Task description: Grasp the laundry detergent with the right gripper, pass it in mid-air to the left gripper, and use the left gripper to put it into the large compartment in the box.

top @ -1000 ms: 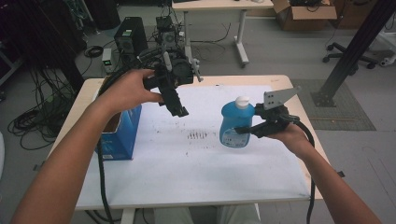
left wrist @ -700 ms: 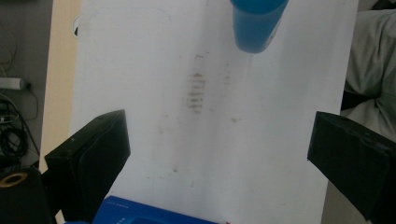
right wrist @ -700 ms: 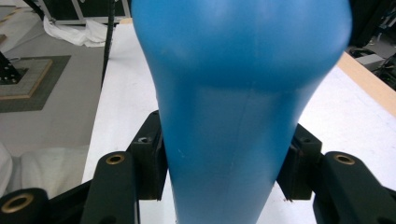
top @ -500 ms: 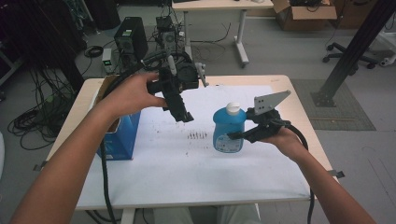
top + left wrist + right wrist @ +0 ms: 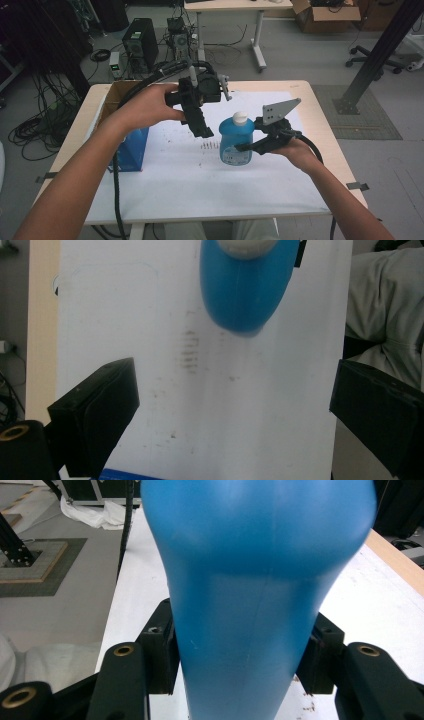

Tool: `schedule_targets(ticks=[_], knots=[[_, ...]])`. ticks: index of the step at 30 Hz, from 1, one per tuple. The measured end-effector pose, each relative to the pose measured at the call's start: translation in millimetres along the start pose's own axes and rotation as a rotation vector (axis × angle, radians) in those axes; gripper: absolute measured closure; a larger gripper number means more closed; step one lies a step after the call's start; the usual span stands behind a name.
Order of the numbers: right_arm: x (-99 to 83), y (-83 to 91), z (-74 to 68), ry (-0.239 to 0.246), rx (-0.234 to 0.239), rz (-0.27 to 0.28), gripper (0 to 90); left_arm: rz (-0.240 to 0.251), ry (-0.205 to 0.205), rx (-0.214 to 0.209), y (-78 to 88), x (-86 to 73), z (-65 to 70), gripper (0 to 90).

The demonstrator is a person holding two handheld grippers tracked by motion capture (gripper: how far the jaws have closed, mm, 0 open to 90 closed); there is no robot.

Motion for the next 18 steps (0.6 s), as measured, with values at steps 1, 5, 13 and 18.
schedule_targets(ticks=[1,5,13,18], knots=[[1.1,-1.6,-0.5,0.001,0.004,0.002,45.0,0.002,-0.002,-0.001,-0.4,0.7,0.4,5.9],[3.4,-4.8,-0.5,0.003,0.011,0.006,45.1,0.005,-0.008,-0.011,-2.2,3.7,2.7,5.9],[10.5,-14.8,-2.4,0.015,0.031,0.004,45.0,-0.001,-0.021,-0.019,-7.5,8.8,7.1,5.5],[16.8,-23.7,-5.0,0.029,0.053,0.007,45.1,-0.004,-0.031,-0.034,-13.1,10.7,9.1,5.6]])
Point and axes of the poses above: each handheld gripper's, and its own axes: y roughly backward along the jaws, x roughly out of its top, z roughly to its right, the point moved 4 cm from there along -y, roughly forward along the jaws, and after that the axes turned 10 degrees about y, right-handed, at the moved point
